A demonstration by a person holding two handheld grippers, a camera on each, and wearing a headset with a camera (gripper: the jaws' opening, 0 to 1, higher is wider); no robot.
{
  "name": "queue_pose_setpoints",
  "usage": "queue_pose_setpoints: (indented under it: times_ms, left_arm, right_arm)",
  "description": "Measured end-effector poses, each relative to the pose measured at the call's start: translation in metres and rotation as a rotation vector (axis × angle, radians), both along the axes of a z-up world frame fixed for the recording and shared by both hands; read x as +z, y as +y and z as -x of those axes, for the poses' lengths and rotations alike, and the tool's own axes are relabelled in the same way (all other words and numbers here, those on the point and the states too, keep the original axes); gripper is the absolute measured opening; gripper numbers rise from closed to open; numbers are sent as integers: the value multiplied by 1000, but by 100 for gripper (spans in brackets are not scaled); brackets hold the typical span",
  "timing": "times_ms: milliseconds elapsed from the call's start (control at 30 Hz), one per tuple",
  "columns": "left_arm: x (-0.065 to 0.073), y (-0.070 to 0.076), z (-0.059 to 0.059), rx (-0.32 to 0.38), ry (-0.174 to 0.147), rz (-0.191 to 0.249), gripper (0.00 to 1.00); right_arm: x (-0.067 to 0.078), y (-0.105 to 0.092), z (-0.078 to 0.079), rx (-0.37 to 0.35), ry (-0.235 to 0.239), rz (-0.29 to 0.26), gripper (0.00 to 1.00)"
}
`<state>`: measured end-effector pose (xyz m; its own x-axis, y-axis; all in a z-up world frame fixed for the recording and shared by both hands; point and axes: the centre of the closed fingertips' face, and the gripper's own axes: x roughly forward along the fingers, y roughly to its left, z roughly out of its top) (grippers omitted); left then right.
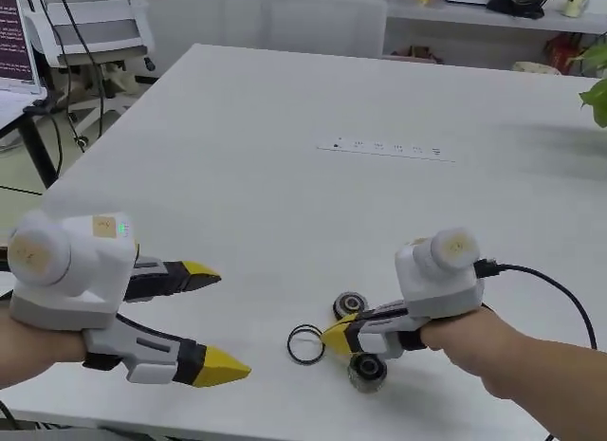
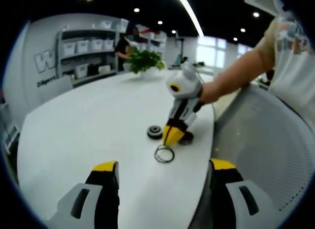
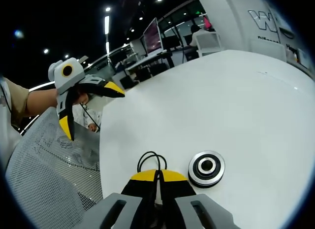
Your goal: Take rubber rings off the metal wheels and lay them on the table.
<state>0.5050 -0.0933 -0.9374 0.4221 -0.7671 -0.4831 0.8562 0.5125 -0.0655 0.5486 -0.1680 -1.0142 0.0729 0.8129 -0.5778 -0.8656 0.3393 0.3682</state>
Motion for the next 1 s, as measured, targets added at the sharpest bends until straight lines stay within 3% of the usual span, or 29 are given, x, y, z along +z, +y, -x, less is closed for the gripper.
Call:
queue_pose_setpoints:
  times_ms: [300,700,1000]
  left_arm:
    - [-2,0,0,-3,9,-6,75]
    - [7,-5,-9,-20,-6,-14,75]
    - [12,-13,-19,-24,-18,-9,74]
  right_arm:
    - [6,-2,-4,-19,-11,-33,7]
    - [38,-10,-12,-52,-51,-114,13]
    - [55,-26,-19,-84,-90,-140,17]
